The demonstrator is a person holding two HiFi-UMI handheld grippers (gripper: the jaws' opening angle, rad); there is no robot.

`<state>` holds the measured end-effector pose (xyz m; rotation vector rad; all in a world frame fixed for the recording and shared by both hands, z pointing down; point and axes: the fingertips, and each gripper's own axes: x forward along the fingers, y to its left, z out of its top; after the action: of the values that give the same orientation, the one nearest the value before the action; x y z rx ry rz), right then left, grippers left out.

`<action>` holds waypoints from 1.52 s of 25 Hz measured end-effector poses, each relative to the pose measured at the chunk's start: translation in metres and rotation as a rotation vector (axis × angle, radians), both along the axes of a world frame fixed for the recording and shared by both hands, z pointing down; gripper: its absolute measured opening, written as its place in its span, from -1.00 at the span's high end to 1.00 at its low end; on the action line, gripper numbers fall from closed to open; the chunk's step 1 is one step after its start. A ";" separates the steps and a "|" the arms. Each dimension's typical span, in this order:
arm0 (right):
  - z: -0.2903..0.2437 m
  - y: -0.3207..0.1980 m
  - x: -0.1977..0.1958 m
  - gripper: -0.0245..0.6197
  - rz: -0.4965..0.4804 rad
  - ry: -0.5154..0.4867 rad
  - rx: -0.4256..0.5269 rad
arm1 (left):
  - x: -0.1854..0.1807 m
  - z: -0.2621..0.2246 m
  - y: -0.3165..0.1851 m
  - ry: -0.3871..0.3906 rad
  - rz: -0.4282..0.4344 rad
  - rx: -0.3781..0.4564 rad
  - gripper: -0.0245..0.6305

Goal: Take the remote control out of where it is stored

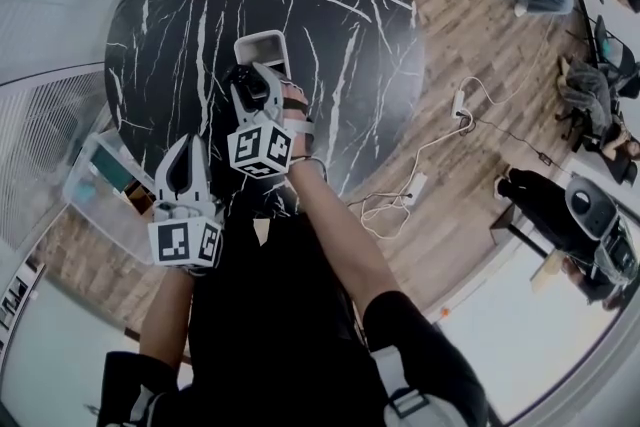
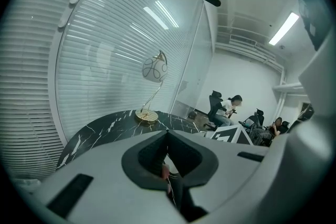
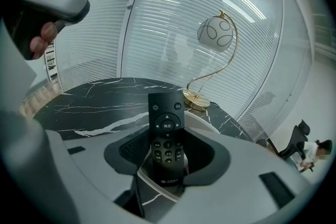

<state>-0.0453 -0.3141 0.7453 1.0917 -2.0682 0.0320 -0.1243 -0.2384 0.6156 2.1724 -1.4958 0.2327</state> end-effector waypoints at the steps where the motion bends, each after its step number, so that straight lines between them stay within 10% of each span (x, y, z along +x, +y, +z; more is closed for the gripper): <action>1: 0.000 0.000 0.000 0.32 -0.001 0.001 0.000 | 0.000 0.000 0.000 0.000 -0.001 -0.001 0.91; 38: -0.187 0.063 0.069 0.33 0.254 -0.487 0.158 | 0.045 -0.108 0.054 -0.018 -0.031 0.159 0.91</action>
<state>0.0239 -0.2514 0.5582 1.5618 -2.3686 0.2899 -0.0790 -0.1845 0.5078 2.2733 -1.6061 0.1263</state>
